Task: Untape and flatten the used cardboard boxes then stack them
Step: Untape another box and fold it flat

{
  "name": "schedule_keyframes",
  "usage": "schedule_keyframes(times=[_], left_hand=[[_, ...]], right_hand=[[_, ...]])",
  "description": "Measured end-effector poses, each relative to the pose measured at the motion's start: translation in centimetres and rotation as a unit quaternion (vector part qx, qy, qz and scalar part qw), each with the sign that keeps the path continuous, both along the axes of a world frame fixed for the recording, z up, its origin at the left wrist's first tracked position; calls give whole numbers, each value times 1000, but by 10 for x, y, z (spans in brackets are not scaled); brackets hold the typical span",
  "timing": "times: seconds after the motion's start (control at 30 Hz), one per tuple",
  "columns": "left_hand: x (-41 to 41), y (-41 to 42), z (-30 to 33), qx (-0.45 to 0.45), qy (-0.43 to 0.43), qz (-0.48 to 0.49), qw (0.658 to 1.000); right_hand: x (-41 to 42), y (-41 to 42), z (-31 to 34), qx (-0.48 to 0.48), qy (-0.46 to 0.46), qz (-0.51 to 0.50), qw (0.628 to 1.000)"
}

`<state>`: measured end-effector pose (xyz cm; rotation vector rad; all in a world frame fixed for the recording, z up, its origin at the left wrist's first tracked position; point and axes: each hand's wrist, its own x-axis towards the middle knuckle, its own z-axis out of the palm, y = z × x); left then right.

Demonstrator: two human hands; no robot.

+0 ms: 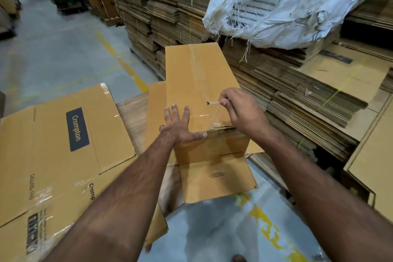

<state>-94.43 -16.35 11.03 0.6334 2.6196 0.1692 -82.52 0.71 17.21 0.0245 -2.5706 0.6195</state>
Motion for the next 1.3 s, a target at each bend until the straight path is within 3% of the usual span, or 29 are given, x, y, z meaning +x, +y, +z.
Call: schedule_keyframes(times=[0.33,0.47,0.57,0.97,1.1,1.3], left_hand=[[-6,0,6,-3,-45,-5,999],[5,11,-1,-56,40,1,998],[8,15,-5,-73,95,3,993],[11,6,-27,22,179,8,984],[11,5,-30,19,199,5,980],[11,4,-32,13,214,-10,977]], right_hand=[[20,-1,6,-202,-166,86,961],[30,4,-8,-271,-254,116,921],[32,12,-20,-301,-270,135,905],[57,12,39,-131,-398,197,886],[54,15,50,-193,-358,175,896],[34,19,22,-147,-312,104,933]])
